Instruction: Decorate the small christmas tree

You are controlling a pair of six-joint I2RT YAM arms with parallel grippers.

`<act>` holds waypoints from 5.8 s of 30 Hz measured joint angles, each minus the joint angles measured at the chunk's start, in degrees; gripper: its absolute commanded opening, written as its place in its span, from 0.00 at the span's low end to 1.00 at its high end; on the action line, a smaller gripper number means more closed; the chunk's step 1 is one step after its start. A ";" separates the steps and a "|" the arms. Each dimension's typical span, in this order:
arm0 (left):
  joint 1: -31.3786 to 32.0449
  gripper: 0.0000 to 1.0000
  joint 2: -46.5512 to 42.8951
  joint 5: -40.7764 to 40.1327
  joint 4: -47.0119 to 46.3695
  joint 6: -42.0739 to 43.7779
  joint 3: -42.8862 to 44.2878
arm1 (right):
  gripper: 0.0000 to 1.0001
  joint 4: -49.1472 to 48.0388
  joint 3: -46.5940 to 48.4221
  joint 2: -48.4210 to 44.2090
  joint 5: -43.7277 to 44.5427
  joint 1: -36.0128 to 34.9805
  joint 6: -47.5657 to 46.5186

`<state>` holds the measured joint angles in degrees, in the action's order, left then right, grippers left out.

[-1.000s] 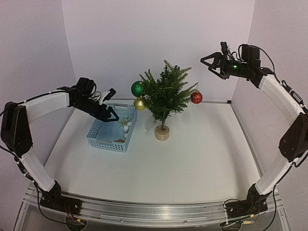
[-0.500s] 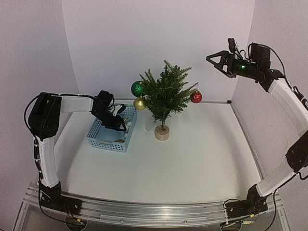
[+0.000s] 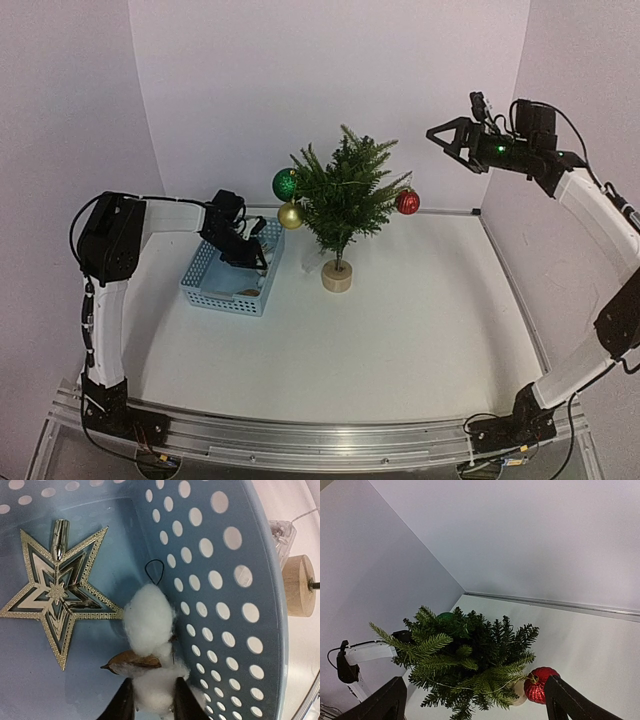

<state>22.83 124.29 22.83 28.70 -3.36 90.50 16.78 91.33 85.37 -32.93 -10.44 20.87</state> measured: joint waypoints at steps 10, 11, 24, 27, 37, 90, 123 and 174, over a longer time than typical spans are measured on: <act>-0.36 0.00 0.56 0.08 -0.15 -0.99 0.68 | 0.95 0.02 -1.23 -1.27 0.22 0.00 0.41; -0.60 0.00 0.44 0.07 -0.06 -1.00 0.69 | 0.95 0.02 -1.24 -1.39 0.22 0.00 0.43; -2.89 0.00 -17.84 -1.02 5.48 10.39 4.39 | 0.95 -0.01 -1.24 -2.80 0.19 0.00 1.05; -2.79 0.00 -20.99 -1.18 7.40 14.72 6.53 | 0.95 -0.01 -1.24 -3.20 0.16 0.00 1.40; -1.77 0.00 -22.27 -0.46 14.24 26.20 21.59 | 0.95 -0.05 -1.23 -6.62 0.15 -0.07 2.96; 18.99 0.00 -18.77 8.06 6.67 13.83 31.75 | 0.95 -0.57 -5.96 -17.89 1.29 -1.62 4.72; 19.23 0.43 -11.65 0.48 3.92 16.80 30.95 | 0.95 -1.14 -7.17 -17.58 1.29 -1.62 5.27; -4.33 0.94 -31.34 6.29 10.06 19.56 18.58 | 0.92 -2.60 -7.88 -14.67 4.36 -8.27 7.34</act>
<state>18.50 92.95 29.12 38.76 16.20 109.09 14.17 83.44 70.70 -28.57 -18.71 28.20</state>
